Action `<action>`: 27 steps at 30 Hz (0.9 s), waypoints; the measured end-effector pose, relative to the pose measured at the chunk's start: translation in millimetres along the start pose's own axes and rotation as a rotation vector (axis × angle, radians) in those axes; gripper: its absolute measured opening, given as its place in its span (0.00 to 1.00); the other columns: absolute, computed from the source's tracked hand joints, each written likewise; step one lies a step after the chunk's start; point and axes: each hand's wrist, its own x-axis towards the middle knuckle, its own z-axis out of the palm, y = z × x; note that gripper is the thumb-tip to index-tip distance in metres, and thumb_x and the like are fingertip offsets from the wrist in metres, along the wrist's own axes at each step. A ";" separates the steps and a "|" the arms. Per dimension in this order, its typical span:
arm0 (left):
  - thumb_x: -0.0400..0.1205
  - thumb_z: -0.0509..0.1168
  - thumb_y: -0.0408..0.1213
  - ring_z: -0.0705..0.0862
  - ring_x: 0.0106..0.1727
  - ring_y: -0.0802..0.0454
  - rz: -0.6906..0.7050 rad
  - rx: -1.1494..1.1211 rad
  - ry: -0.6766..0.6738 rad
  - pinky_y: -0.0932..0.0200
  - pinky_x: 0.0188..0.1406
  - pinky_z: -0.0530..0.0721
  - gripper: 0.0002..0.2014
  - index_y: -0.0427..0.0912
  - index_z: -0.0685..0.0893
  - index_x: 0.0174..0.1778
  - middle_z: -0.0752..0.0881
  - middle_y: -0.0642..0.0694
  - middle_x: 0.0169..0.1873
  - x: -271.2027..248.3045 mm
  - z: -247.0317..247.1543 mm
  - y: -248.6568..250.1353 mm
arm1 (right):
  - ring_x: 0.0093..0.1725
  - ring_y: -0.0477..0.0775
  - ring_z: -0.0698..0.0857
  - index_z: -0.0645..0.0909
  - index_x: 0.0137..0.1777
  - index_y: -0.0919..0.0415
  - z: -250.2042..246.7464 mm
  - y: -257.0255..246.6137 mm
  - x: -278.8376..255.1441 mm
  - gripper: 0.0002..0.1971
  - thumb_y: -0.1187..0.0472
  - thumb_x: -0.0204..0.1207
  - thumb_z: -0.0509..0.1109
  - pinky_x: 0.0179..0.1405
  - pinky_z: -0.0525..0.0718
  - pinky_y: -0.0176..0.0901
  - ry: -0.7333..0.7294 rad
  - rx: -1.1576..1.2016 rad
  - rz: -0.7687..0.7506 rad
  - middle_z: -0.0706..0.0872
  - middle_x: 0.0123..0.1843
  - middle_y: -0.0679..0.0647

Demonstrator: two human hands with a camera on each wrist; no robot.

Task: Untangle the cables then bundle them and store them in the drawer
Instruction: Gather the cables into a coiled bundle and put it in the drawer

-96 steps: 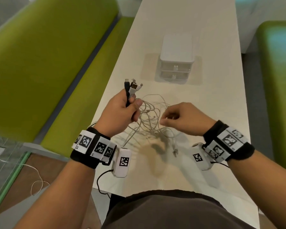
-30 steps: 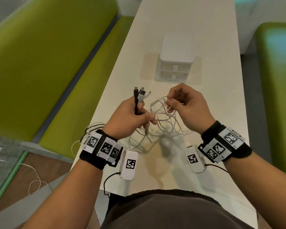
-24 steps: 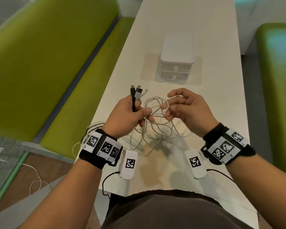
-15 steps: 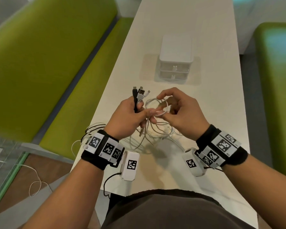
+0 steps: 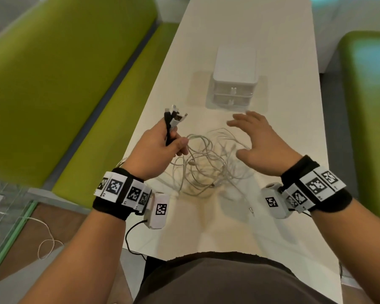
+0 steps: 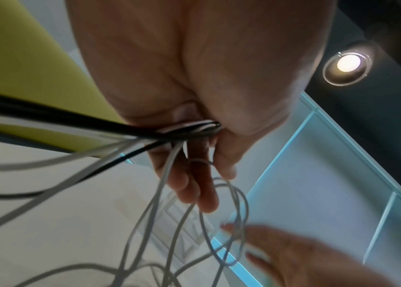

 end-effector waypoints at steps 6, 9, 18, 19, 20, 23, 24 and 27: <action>0.82 0.72 0.32 0.91 0.48 0.57 0.065 0.018 0.016 0.45 0.55 0.87 0.20 0.62 0.70 0.41 0.93 0.55 0.42 -1.6 17.3 6.0 | 0.46 0.36 0.87 0.90 0.59 0.49 21.3 -32.1 4.9 0.10 0.52 0.78 0.78 0.48 0.80 0.33 0.092 0.194 -0.180 0.90 0.44 0.38; 0.81 0.72 0.26 0.93 0.49 0.59 0.025 -0.005 0.068 0.42 0.57 0.88 0.19 0.52 0.69 0.40 0.93 0.50 0.39 -4.0 15.0 6.4 | 0.35 0.44 0.87 0.91 0.47 0.52 24.8 -29.5 7.5 0.10 0.67 0.77 0.70 0.43 0.86 0.43 0.158 0.157 -0.117 0.89 0.33 0.43; 0.76 0.76 0.23 0.92 0.48 0.62 0.022 -0.097 0.053 0.59 0.55 0.86 0.10 0.36 0.82 0.46 0.94 0.54 0.42 -3.9 11.1 12.2 | 0.40 0.48 0.90 0.93 0.48 0.48 18.2 -35.2 0.4 0.10 0.46 0.70 0.84 0.46 0.89 0.52 0.090 0.416 -0.099 0.93 0.40 0.44; 0.76 0.76 0.23 0.91 0.46 0.64 0.014 -0.090 0.053 0.63 0.52 0.85 0.09 0.31 0.84 0.49 0.94 0.56 0.40 -3.1 13.5 13.8 | 0.37 0.48 0.89 0.93 0.46 0.49 21.0 -36.4 0.3 0.08 0.48 0.72 0.84 0.43 0.88 0.52 0.111 0.390 -0.130 0.92 0.37 0.45; 0.76 0.76 0.23 0.91 0.44 0.65 0.005 -0.100 0.056 0.66 0.50 0.84 0.10 0.28 0.84 0.49 0.94 0.57 0.39 -2.5 15.0 14.9 | 0.36 0.48 0.89 0.93 0.44 0.51 23.4 -35.7 0.5 0.06 0.51 0.73 0.83 0.41 0.88 0.51 0.123 0.397 -0.144 0.92 0.35 0.45; 0.76 0.75 0.20 0.93 0.44 0.57 -0.024 -0.131 0.067 0.58 0.49 0.88 0.13 0.35 0.76 0.42 0.94 0.48 0.38 -3.1 13.2 14.5 | 0.39 0.52 0.92 0.93 0.47 0.60 26.1 -30.1 1.1 0.03 0.61 0.76 0.81 0.45 0.89 0.47 0.151 0.570 -0.116 0.94 0.38 0.51; 0.77 0.73 0.19 0.94 0.45 0.54 -0.030 -0.124 0.078 0.54 0.50 0.89 0.17 0.40 0.71 0.40 0.94 0.45 0.38 -3.2 11.3 13.5 | 0.40 0.57 0.93 0.93 0.47 0.64 24.6 -27.3 1.3 0.03 0.64 0.77 0.80 0.46 0.91 0.51 0.188 0.687 -0.086 0.94 0.39 0.56; 0.79 0.70 0.18 0.94 0.43 0.51 -0.051 -0.133 0.127 0.54 0.42 0.89 0.18 0.40 0.68 0.40 0.93 0.40 0.38 -3.4 2.5 10.5 | 0.44 0.65 0.93 0.88 0.48 0.69 16.1 -16.0 3.2 0.02 0.70 0.81 0.74 0.50 0.92 0.57 0.298 0.919 -0.024 0.93 0.42 0.67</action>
